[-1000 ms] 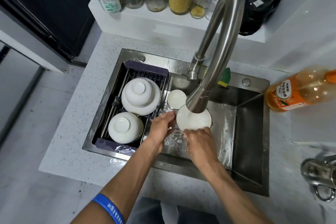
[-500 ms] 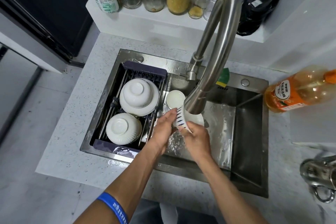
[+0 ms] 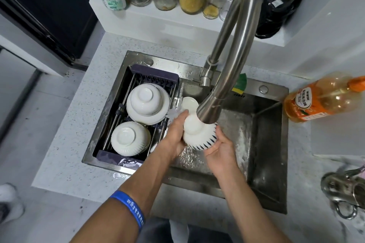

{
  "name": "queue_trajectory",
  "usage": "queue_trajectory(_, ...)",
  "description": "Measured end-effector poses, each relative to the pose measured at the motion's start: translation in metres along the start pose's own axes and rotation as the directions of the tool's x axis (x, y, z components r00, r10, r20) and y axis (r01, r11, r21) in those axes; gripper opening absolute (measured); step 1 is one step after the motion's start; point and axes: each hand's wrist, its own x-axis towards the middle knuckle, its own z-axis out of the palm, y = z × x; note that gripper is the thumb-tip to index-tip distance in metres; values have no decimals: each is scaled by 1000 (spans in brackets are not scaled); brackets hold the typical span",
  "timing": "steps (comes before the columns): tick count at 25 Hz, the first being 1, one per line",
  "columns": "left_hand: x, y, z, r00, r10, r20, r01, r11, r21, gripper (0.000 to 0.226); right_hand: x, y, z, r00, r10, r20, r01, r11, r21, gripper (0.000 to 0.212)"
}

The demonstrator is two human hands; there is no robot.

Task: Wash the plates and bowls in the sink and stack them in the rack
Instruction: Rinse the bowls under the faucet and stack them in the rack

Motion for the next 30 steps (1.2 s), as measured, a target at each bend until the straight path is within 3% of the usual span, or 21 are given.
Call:
queue_trajectory(3,-14,12,-24,998,-61,24,64,992,-106,29,17,11,23,982,112,-150,-115,993,-11,25)
queue_trajectory(6,-26,17,-33,992,-21,124,37,991,-126,28,31,22,31,956,132,-263,-199,948,-248,30)
queue_trajectory(8,-26,13,-35,983,56,173,-68,996,63,33,32,21,26,963,108,-245,-206,883,-422,37)
queue_trajectory(9,-25,10,-34,969,109,224,-165,954,250,33,28,16,22,970,109,-217,-203,853,-481,38)
queue_trajectory(10,-24,8,-34,939,182,293,-313,807,500,30,24,9,18,977,119,-179,-198,823,-533,39)
queue_trajectory(11,-22,5,-34,886,243,395,-463,510,725,28,21,2,14,981,133,-140,-190,789,-584,38)
queue_trajectory(13,-17,-2,-34,759,268,594,-570,-168,804,28,21,-7,6,983,150,-103,-180,729,-660,30)
queue_trajectory(15,-19,-5,-31,681,237,693,-523,-507,686,23,24,-6,2,985,68,-157,-159,702,-694,36)
queue_trajectory(16,-17,-10,-35,629,261,732,-520,-557,647,23,23,-6,1,983,14,-182,-134,730,-670,46)
queue_trajectory(17,-18,-13,-38,590,362,722,-539,-489,686,28,21,-5,1,980,-53,-191,-81,770,-633,52)
queue_trajectory(18,-20,-15,-39,575,516,634,-601,-259,756,38,19,-5,0,976,-128,-175,-9,782,-623,55)
queue_trajectory(19,-25,-15,-39,682,588,435,-623,155,767,52,17,-4,-3,968,-198,-152,53,759,-649,57)
queue_trajectory(20,-29,-14,-37,831,507,231,-530,592,607,62,14,-3,-4,964,-236,-125,90,728,-680,57)
queue_trajectory(21,-31,-16,-33,939,328,105,-343,864,369,63,12,-1,-5,963,-246,-106,101,699,-708,55)
queue_trajectory(22,-31,-20,-28,985,165,58,-174,962,211,55,10,2,-5,971,-222,-84,96,692,-715,51)
queue_trajectory(23,-28,-24,-24,997,73,19,-75,982,172,43,11,4,-5,981,-186,-58,91,701,-707,47)
queue_trajectory(25,-27,-25,-18,998,43,-42,-37,990,135,34,7,6,-6,986,-167,22,131,679,-723,38)
queue_trajectory(26,-26,-24,-16,997,48,-67,-41,993,109,37,3,5,-11,962,-249,111,230,519,-823,37)
queue_trajectory(28,-21,-23,-16,993,63,-96,-50,990,133,41,-10,4,-26,818,-365,444,427,-131,-895,44)
queue_trajectory(29,-21,-20,-15,992,75,-100,-59,987,151,38,-14,8,-32,737,-287,612,485,-405,-775,46)
queue_trajectory(30,-23,-17,-13,992,75,-104,-59,986,154,33,-16,12,-35,693,-169,701,529,-542,-653,43)
